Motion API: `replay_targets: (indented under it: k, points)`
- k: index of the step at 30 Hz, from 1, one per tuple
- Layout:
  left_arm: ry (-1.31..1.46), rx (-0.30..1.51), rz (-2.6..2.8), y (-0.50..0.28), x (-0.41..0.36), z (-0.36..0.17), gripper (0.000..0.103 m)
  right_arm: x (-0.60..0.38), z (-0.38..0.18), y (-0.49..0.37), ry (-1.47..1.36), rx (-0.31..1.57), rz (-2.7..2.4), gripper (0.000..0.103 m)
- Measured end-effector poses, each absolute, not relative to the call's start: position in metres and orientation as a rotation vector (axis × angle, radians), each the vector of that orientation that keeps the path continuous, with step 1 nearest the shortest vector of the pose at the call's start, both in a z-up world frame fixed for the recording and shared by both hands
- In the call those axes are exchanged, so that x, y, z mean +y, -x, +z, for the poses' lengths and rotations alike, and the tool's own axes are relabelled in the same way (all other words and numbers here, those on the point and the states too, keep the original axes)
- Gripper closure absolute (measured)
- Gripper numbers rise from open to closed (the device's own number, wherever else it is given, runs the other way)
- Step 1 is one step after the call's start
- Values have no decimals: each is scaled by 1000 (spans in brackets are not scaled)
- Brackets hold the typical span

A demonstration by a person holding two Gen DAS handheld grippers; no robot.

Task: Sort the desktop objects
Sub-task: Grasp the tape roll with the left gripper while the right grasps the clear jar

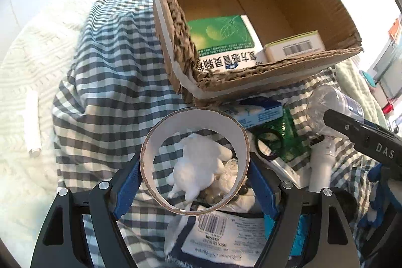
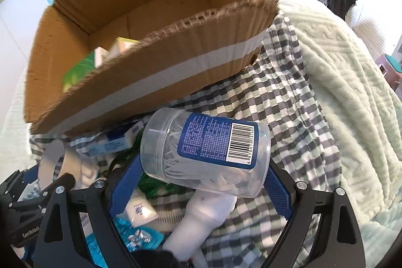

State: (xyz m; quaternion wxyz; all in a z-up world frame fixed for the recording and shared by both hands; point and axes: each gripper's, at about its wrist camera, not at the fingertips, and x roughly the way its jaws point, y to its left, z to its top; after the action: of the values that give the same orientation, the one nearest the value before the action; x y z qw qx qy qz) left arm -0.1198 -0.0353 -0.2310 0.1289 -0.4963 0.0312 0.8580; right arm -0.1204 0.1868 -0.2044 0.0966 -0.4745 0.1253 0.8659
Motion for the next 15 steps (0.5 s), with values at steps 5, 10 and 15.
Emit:
replay_targets:
  k: [5, 10, 15]
  points:
    - [1403, 101, 2520, 105, -26, -209, 22, 178, -186, 101, 1359, 368, 2606, 13]
    - [1354, 114, 2555, 85, -28, -192, 22, 172, -169, 82, 1316, 353, 2650, 13]
    - [1296, 116, 2589, 73, -29, -177, 22, 174, -156, 70, 1271, 324, 2706, 13]
